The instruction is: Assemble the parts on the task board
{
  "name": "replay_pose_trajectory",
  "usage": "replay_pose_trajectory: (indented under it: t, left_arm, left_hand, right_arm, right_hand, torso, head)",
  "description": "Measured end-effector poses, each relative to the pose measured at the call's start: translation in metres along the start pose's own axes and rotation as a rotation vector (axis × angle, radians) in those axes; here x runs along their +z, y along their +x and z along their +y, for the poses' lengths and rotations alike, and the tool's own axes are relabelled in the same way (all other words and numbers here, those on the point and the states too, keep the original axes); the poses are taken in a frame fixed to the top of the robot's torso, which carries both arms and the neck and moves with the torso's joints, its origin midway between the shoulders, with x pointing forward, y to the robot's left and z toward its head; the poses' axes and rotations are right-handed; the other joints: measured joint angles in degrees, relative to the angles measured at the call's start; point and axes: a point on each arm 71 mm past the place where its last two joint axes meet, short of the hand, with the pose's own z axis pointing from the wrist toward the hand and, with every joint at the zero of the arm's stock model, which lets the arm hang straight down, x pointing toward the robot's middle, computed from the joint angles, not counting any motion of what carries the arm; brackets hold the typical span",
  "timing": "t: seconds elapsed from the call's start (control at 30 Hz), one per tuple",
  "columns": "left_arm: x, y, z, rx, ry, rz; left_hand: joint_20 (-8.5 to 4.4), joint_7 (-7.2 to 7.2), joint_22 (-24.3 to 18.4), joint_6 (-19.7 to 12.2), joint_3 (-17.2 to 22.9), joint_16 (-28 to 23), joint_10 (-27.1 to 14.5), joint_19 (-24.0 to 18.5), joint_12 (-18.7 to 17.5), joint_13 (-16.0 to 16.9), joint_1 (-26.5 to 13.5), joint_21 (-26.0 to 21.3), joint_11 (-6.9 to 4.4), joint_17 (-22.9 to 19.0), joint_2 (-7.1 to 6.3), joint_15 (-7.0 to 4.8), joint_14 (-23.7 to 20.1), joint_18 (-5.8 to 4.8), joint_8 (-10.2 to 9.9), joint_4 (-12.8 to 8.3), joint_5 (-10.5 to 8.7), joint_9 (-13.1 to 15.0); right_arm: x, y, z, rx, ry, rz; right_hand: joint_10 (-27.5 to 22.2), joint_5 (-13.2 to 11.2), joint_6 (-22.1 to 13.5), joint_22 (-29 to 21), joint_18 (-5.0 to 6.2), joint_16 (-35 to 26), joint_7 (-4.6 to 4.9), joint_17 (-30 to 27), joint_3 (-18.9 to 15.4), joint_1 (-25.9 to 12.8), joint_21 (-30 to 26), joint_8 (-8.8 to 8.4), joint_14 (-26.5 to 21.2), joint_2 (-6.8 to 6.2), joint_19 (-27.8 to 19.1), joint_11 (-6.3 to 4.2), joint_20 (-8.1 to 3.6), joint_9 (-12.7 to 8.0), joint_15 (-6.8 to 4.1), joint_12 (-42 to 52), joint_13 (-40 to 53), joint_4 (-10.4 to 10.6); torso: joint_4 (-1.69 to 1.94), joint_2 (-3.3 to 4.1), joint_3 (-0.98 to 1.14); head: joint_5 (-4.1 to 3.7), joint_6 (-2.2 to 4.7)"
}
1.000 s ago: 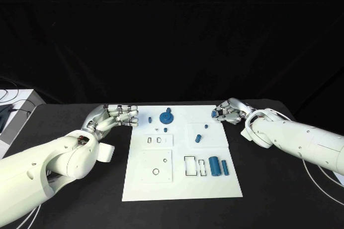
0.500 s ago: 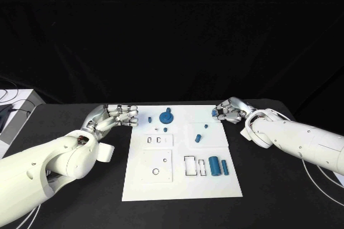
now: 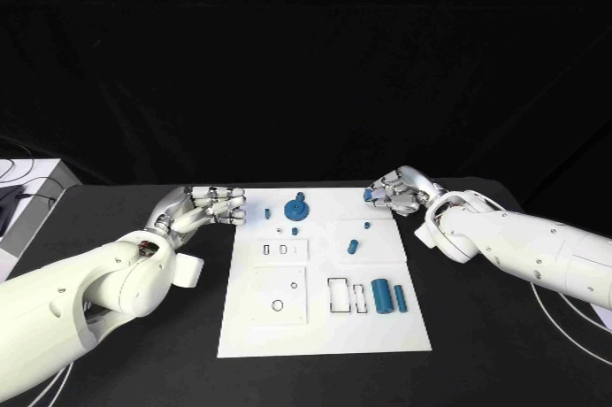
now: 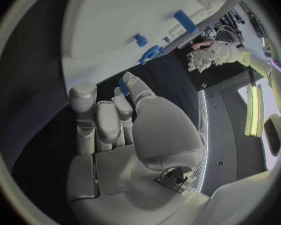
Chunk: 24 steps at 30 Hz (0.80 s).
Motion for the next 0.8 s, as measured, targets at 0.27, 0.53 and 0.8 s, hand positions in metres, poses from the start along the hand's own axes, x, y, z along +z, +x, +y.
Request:
replay_pose_trajectory:
  t: [0.27, 0.53, 0.8]
  left_arm:
    - [0.0, -0.001, 0.001, 0.0, -0.002, -0.002]
    - [0.0, -0.001, 0.001, -0.001, -0.004, -0.003]
    - [0.001, 0.0, 0.001, -0.002, -0.005, -0.001]
  left_hand:
    - [0.0, 0.0, 0.0, 0.0, 0.0, 0.0, 0.0, 0.0, 0.0, 0.0, 0.0, 0.0, 0.0, 0.0, 0.0, 0.0, 0.0, 0.0, 0.0, 0.0, 0.0, 0.0]
    - [0.0, 0.0, 0.0, 0.0, 0.0, 0.0, 0.0, 0.0, 0.0, 0.0, 0.0, 0.0, 0.0, 0.0, 0.0, 0.0, 0.0, 0.0, 0.0, 0.0, 0.0, 0.0]
    - [0.0, 0.0, 0.0, 0.0, 0.0, 0.0, 0.0, 0.0, 0.0, 0.0, 0.0, 0.0, 0.0, 0.0, 0.0, 0.0, 0.0, 0.0, 0.0, 0.0, 0.0, 0.0]
  right_arm:
    - [0.004, 0.034, 0.052, 0.06, -0.027, 0.075]
    - [0.003, 0.068, 0.095, 0.056, -0.031, 0.138]
    - [0.0, 0.089, 0.119, 0.031, -0.011, 0.161]
  right_hand:
    - [0.1, -1.0, 0.1, 0.0, -0.03, 0.0, 0.13, -0.3, -0.4, -0.2, -0.6, -0.1, 0.0, 0.24, 0.0, -0.11, 0.0, -0.1, 0.0, 0.0, 0.1, 0.1]
    - [0.3, -1.2, 0.3, 0.0, -0.05, 0.0, 0.1, -0.7, -0.5, -0.5, -1.0, -0.05, 0.0, 0.0, 0.0, -0.09, 0.01, -0.1, 0.0, 0.0, 0.1, 0.2]
    - [0.3, -1.6, 0.4, 0.0, -0.06, 0.0, 0.03, -0.9, -0.7, -0.5, -1.0, 0.08, 0.0, 0.0, 0.0, -0.09, 0.01, -0.1, 0.01, 0.0, 0.1, 0.4]
  torso:
    - [-0.12, -0.34, -0.35]
    - [-0.01, -0.46, -0.64]
    - [-0.09, -0.35, -0.69]
  head:
    - [0.69, -0.47]
    - [1.75, -1.0]
    - [2.71, -1.5]
